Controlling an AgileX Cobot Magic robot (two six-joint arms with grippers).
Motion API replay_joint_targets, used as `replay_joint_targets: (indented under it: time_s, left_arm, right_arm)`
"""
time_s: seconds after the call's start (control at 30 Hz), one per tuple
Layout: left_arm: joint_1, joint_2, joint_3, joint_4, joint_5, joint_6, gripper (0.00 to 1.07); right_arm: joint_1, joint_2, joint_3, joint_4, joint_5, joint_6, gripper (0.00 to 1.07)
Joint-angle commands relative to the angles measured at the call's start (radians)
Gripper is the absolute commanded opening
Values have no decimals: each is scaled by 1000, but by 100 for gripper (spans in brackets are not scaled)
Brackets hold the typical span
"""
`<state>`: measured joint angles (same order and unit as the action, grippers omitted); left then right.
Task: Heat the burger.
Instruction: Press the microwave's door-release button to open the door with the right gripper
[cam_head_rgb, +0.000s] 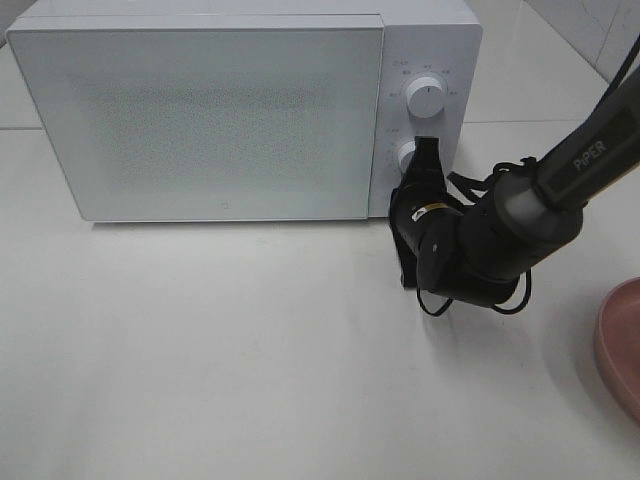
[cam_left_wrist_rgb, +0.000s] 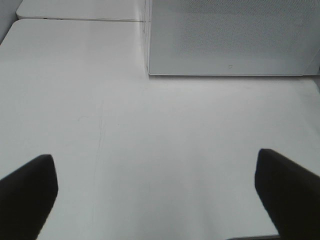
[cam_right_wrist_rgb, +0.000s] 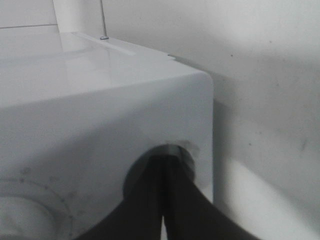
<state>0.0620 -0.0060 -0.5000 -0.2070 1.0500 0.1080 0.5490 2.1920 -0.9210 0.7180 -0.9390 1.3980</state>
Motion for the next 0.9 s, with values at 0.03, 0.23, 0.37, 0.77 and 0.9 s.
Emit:
replay_joint_targets:
  time_s: [0.03, 0.23, 0.37, 0.77, 0.9]
  left_arm:
    - [5, -24, 2, -3, -15, -4, 102]
    - [5, -24, 2, -3, -15, -4, 102]
    - [5, -24, 2, -3, -15, -4, 102]
    - [5, -24, 2, -3, -15, -4, 102]
    - [5, -24, 2, -3, -15, -4, 102]
  right_arm:
    - [-22, 21, -99, -29, -192, -33, 0]
    - [-22, 23, -121, -19, -200, -66, 0]
    - [-22, 23, -121, -12, -194, -68, 0]
    - [-19, 17, -106, -12, -178, -63, 0]
    - [-19, -10, -63, -17, -169, -63, 0]
